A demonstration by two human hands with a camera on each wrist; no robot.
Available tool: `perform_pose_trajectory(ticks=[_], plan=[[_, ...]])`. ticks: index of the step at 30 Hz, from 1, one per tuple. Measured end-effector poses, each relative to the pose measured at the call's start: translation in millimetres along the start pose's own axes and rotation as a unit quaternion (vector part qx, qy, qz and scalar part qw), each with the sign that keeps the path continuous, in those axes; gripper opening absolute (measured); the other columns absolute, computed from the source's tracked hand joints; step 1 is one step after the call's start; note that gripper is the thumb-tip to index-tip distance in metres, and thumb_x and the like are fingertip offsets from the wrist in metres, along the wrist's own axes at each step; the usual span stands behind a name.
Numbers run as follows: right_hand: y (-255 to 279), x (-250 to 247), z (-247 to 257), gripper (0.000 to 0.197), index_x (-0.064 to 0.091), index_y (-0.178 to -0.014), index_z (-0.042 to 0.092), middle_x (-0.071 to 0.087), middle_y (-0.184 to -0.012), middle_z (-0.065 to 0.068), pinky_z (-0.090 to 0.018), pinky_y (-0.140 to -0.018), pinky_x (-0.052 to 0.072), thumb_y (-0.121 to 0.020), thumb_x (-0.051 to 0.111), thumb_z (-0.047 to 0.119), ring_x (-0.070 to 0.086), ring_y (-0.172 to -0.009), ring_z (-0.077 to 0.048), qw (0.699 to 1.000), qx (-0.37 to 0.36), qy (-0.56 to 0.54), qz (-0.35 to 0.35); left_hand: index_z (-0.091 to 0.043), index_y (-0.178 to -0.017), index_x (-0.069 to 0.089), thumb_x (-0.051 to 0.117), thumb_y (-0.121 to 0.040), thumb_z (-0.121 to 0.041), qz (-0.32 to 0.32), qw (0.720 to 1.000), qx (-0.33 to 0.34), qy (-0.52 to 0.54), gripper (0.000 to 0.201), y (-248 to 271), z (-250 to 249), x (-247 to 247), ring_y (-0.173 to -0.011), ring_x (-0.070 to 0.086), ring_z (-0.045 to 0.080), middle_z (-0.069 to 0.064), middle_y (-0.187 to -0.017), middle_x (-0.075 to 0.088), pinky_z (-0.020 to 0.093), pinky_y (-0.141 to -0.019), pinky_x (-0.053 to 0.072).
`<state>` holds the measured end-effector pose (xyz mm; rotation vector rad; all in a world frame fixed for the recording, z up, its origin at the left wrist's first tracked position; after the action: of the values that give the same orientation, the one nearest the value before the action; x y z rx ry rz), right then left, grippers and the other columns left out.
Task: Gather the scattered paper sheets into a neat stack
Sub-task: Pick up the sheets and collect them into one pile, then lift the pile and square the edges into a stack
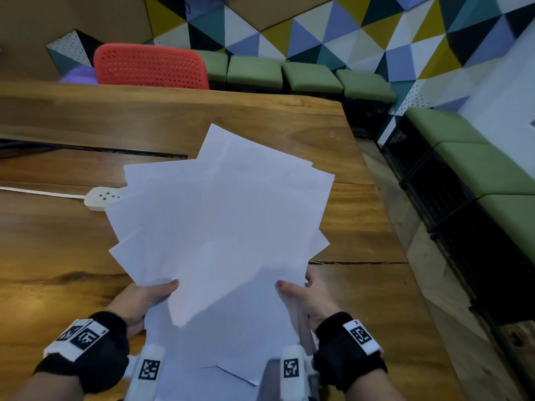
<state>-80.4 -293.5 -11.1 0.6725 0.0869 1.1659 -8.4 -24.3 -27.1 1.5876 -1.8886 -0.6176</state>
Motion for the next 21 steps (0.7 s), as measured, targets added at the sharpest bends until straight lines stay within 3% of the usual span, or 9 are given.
perform_pose_trajectory(ticks=[2,5,7,8,10,13,16,19,21], plan=[[3.9,-3.5,13.9,0.039,0.055,-0.108,0.001,0.076,-0.074,0.000,-0.021,-0.056,0.055,-0.074,0.061,-0.018,0.072,-0.067,-0.013,0.998,-0.046,0.034,-0.001,0.010,-0.107,0.061,0.053,-0.088,-0.003,0.017,1.000,0.007,0.013,0.024,3.6,-5.3,7.6,-0.108,0.060,0.031,0.022,-0.113,0.064,0.039,-0.107,0.038],[14.1,-6.1,37.1,0.042,0.054,-0.107,0.006,0.076,-0.079,0.002,-0.020,-0.061,0.055,-0.072,0.065,-0.015,0.072,-0.074,-0.011,0.994,-0.103,0.028,0.030,0.003,-0.085,0.071,0.061,-0.078,-0.009,0.052,0.997,0.014,0.050,0.017,16.1,-19.5,20.5,-0.076,0.072,0.023,0.018,-0.101,0.070,0.032,-0.074,0.057],[21.9,-5.0,53.7,0.050,0.055,-0.106,0.005,0.076,-0.081,0.001,-0.021,-0.064,0.056,-0.063,0.079,0.001,0.072,-0.076,-0.012,0.990,-0.127,0.017,0.064,-0.002,-0.072,0.077,0.083,-0.052,-0.020,0.094,0.993,0.027,0.070,0.027,26.7,-32.3,31.7,-0.071,0.073,0.024,0.018,-0.094,0.073,0.030,-0.060,0.058],[27.1,-3.9,61.2,0.067,0.055,-0.106,0.003,0.076,-0.082,-0.002,-0.022,-0.065,0.056,-0.050,0.089,0.016,0.072,-0.077,-0.014,0.988,-0.129,0.012,0.081,-0.004,-0.069,0.077,0.092,-0.031,-0.024,0.114,0.989,0.045,0.077,0.046,30.5,-39.4,36.3,-0.070,0.073,0.022,0.016,-0.089,0.075,0.027,-0.055,0.058],[39.4,1.2,77.2,0.083,0.058,-0.102,0.001,0.076,-0.084,-0.006,-0.025,-0.064,0.056,-0.031,0.094,0.026,0.072,-0.076,-0.017,0.984,-0.133,0.018,0.117,-0.005,-0.066,0.077,0.093,-0.003,-0.026,0.138,0.984,0.070,0.083,0.068,35.6,-51.1,44.6,-0.069,0.073,0.019,0.012,-0.081,0.076,0.024,-0.050,0.056],[52.2,0.8,97.4,0.057,0.060,-0.097,0.003,0.076,-0.080,-0.006,-0.025,-0.061,0.056,-0.045,0.085,0.006,0.072,-0.072,-0.017,0.981,-0.143,0.030,0.130,-0.003,-0.065,0.077,0.093,0.001,-0.024,0.158,0.979,0.094,0.090,0.071,44.0,-64.4,54.5,-0.067,0.073,0.021,0.014,-0.077,0.075,0.026,-0.050,0.056],[57.1,-8.9,109.8,0.077,0.056,-0.105,-0.004,0.074,-0.084,-0.008,-0.024,-0.065,0.055,-0.039,0.091,0.015,0.071,-0.076,-0.017,0.979,-0.187,0.054,0.060,-0.001,-0.069,0.077,0.094,-0.005,-0.024,0.167,0.975,0.119,0.086,0.070,48.5,-70.5,58.5,-0.070,0.073,0.024,0.016,-0.082,0.075,0.029,-0.055,0.058],[67.6,-9.9,117.1,0.029,0.057,-0.100,-0.001,0.075,-0.080,-0.001,-0.019,-0.065,0.054,-0.074,0.067,-0.010,0.071,-0.074,-0.012,0.972,-0.225,0.064,0.026,-0.001,-0.074,0.076,0.094,-0.005,-0.026,0.149,0.974,0.155,0.070,0.076,58.7,-75.6,61.0,-0.071,0.073,0.024,0.015,-0.082,0.075,0.029,-0.055,0.057],[72.6,-9.3,117.0,0.029,0.060,-0.093,0.008,0.075,-0.073,0.005,-0.017,-0.063,0.055,-0.078,0.057,-0.017,0.071,-0.070,-0.008,0.968,-0.237,0.078,0.008,0.000,-0.084,0.072,0.094,-0.006,-0.031,0.126,0.976,0.172,0.051,0.088,64.7,-77.5,61.6,-0.070,0.073,0.022,0.012,-0.080,0.076,0.025,-0.053,0.056]])
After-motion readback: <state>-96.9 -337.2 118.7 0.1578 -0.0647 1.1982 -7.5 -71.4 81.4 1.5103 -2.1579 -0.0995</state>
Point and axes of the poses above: each hand's wrist, its own y-axis away from the middle knuckle, its own x-axis out of the palm, z = x × y, the point moved 7 cm from there along -y, towards the middle knuckle
